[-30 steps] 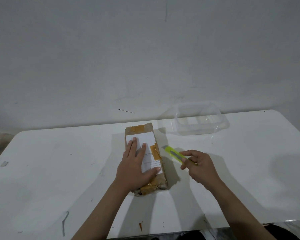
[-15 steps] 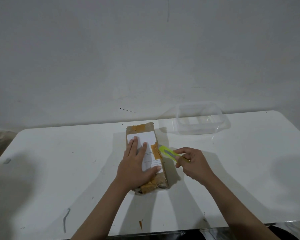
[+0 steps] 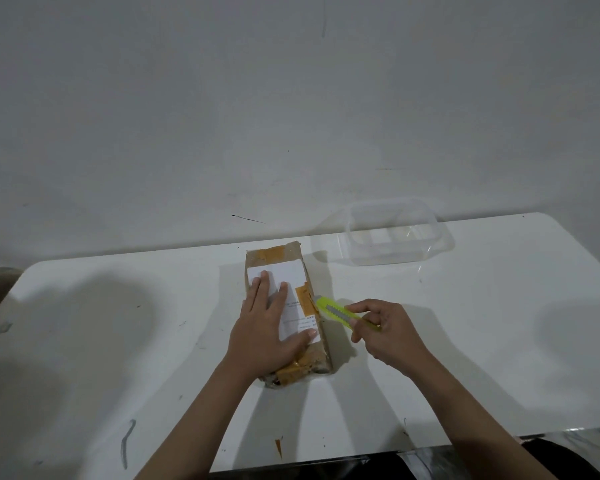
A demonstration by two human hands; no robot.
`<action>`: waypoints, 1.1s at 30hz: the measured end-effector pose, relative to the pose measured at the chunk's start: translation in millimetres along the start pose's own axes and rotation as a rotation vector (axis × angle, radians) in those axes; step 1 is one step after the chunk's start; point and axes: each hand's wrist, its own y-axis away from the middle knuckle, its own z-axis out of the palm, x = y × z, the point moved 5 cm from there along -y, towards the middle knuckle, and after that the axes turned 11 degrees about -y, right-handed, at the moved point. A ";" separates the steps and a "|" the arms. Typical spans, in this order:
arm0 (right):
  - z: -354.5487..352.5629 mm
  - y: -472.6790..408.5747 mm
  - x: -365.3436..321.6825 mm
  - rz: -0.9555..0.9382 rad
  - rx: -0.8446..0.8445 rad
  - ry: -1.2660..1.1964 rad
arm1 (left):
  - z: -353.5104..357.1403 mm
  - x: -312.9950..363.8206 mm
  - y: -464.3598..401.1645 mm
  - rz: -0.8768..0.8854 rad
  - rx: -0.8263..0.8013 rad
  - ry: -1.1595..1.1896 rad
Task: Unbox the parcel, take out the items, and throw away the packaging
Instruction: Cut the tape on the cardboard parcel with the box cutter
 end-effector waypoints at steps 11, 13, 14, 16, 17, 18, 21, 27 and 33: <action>0.2 6.1 2.7 0.000 -0.015 0.002 | -0.1 1.6 -0.5 -0.001 -0.008 -0.011; -1.0 8.2 3.4 -0.004 -0.018 -0.010 | 0.0 1.4 -0.7 -0.005 -0.012 -0.015; -1.9 8.6 3.5 -0.008 -0.021 -0.012 | 0.3 1.1 -0.7 -0.006 -0.012 -0.014; -3.6 9.1 4.6 -0.006 -0.032 -0.008 | 0.5 0.8 -0.9 -0.006 -0.007 -0.005; -3.7 9.8 5.4 -0.002 -0.038 -0.006 | 0.3 0.9 -0.8 -0.005 -0.004 0.001; -3.2 11.0 6.3 0.001 -0.041 -0.008 | 0.5 1.0 -0.7 -0.004 -0.002 0.006; -0.4 13.1 7.0 0.008 -0.029 -0.027 | 0.4 1.9 -0.8 -0.002 -0.008 -0.002; 0.9 26.5 3.1 0.006 -0.094 -0.017 | 0.6 1.3 -1.1 -0.010 -0.016 -0.002; 1.9 32.2 7.2 -0.002 -0.077 0.007 | 0.1 2.2 -1.4 -0.007 -0.018 0.001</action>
